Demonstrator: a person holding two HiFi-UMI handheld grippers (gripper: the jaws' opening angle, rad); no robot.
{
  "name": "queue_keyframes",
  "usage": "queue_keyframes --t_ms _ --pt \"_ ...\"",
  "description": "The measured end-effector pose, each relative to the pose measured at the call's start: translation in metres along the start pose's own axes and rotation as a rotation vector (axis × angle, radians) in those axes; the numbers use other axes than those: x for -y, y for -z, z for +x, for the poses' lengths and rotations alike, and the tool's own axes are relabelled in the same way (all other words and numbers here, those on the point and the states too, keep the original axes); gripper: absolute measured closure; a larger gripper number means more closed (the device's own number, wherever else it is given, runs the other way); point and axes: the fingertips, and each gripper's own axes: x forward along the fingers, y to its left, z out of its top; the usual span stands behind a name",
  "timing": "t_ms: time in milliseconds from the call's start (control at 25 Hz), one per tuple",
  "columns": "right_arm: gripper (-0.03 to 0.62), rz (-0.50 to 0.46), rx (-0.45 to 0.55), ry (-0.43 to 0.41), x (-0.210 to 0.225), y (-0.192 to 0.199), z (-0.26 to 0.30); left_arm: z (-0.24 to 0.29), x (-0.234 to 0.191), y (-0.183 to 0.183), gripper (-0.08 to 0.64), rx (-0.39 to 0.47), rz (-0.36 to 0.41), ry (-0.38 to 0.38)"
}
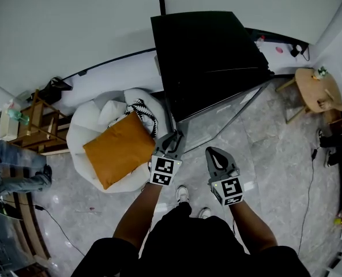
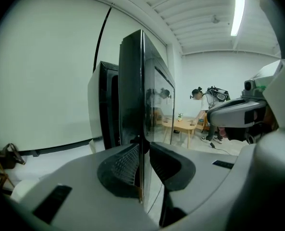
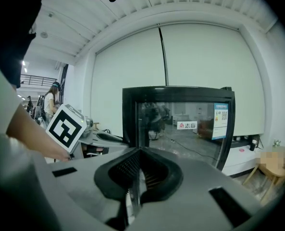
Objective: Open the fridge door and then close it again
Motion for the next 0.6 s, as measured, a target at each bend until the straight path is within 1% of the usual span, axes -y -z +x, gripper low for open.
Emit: queue_keyframes --t_ms 280,600 --pt "0.581 -0.011 0.017 -0.016 -0.001 -0.005 -0.016 -0.011 0.023 0.004 0.480 -0.010 -0.009 0.001" --pt "0.581 -0.036 0.010 -0.091 -0.009 0.005 -0.043 -0.023 0.056 0.009 0.485 -0.015 -0.043 -0.029"
